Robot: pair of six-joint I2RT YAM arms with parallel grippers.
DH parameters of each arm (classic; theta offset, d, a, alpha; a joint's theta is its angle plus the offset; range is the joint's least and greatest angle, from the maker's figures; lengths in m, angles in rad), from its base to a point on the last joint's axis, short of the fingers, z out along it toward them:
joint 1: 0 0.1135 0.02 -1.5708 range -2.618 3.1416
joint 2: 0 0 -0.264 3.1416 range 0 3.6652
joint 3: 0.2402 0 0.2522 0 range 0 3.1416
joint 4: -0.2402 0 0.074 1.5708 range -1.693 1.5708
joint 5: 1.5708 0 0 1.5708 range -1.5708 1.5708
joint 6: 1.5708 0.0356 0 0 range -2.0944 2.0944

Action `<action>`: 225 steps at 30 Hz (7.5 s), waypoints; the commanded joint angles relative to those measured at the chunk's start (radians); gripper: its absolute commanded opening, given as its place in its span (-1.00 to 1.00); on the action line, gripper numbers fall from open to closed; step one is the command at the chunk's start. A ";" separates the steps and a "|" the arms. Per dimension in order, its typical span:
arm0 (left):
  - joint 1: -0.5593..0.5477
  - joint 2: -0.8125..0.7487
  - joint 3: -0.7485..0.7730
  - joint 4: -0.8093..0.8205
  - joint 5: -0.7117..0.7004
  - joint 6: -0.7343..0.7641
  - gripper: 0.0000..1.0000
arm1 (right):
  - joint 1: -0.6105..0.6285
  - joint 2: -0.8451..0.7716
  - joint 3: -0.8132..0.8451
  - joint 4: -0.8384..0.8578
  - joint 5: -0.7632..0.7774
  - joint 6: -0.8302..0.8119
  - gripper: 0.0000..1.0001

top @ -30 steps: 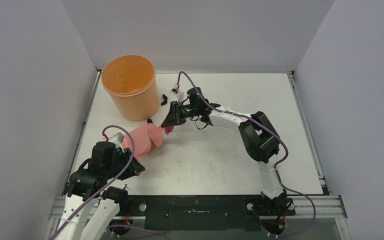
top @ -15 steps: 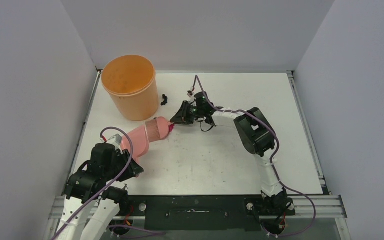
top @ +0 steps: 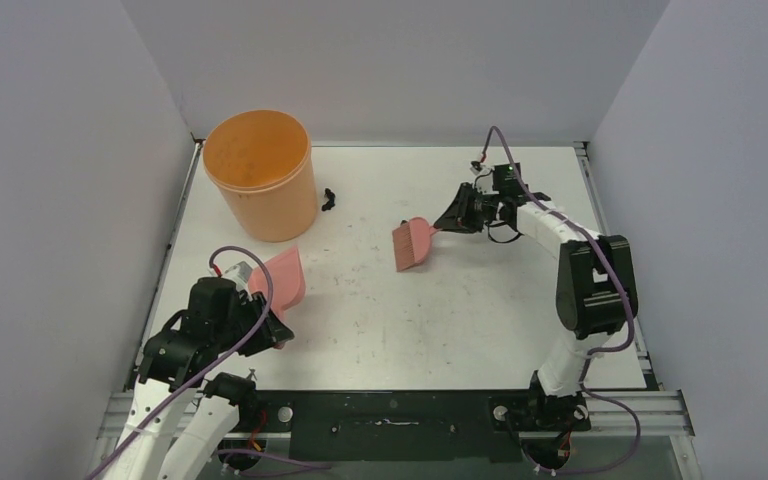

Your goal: Sweep away the paper scraps from the table

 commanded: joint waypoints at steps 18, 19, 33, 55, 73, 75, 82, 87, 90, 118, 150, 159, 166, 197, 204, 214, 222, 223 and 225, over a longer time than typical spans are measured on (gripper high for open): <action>-0.024 0.085 0.131 0.016 0.001 0.051 -1.00 | 0.117 0.173 0.341 0.534 0.055 0.330 -0.89; -0.024 0.088 0.133 0.009 -0.008 0.054 -1.00 | 0.124 0.208 0.362 0.552 0.053 0.353 -0.89; -0.032 0.122 0.103 -0.030 -0.014 0.069 -1.00 | 0.189 0.635 0.703 0.670 0.028 0.542 -0.89; -0.074 0.359 0.222 -0.066 -0.049 0.235 -1.00 | -0.004 0.128 0.078 0.016 -0.028 -0.084 -0.89; -0.455 0.650 0.264 0.071 -0.119 0.237 -1.00 | -0.146 -0.417 0.236 -0.544 0.258 -0.726 -0.89; -0.499 0.703 0.296 0.078 -0.136 0.247 -1.00 | -0.123 -0.416 0.261 -0.542 0.380 -0.769 -0.89; -0.579 0.889 0.390 0.130 -0.131 0.318 -1.00 | 0.032 -0.384 0.202 -0.454 0.719 -0.864 -0.89; -0.615 1.041 0.479 0.098 -0.150 0.347 -1.00 | 0.094 -0.327 0.154 -0.402 0.793 -0.854 -0.89; -0.634 1.108 0.537 0.071 -0.178 0.364 -1.00 | 0.121 -0.280 0.151 -0.396 0.762 -0.830 -0.89; -0.676 1.353 0.689 0.158 -0.179 0.362 -1.00 | 0.013 -0.207 0.328 -0.796 -0.164 -0.602 -0.89; -0.680 0.738 0.307 0.156 -0.332 0.144 -1.00 | 0.188 -0.321 0.221 -0.410 0.495 -0.692 -0.89; -0.675 0.677 0.371 0.108 -0.406 0.159 -1.00 | 0.046 -0.438 0.146 -0.481 0.229 -0.644 -0.89; -0.653 0.665 0.430 0.082 -0.435 0.185 -1.00 | 0.006 -0.519 -0.010 -0.433 0.069 -0.639 -0.89; -0.264 0.916 0.939 0.210 -0.172 0.288 -1.00 | -0.099 -0.099 -0.151 -0.858 -0.602 -1.348 -0.89; -0.073 0.925 0.948 0.351 -0.017 0.179 -1.00 | -0.110 -0.060 -0.141 -0.915 -0.619 -1.411 -0.89; 0.245 0.899 0.690 0.955 0.402 -0.388 -1.00 | -0.143 -0.124 -0.173 -0.819 -0.608 -1.298 -0.89; 0.283 0.962 0.277 2.030 0.457 -1.273 -1.00 | -0.146 -0.193 -0.209 -0.699 -0.578 -1.182 -0.89; 0.282 0.977 0.246 2.136 0.432 -1.360 -1.00 | -0.145 -0.195 -0.209 -0.696 -0.577 -1.179 -0.89; 0.274 0.998 0.204 2.259 0.400 -1.480 -1.00 | -0.145 -0.197 -0.211 -0.694 -0.577 -1.179 -0.89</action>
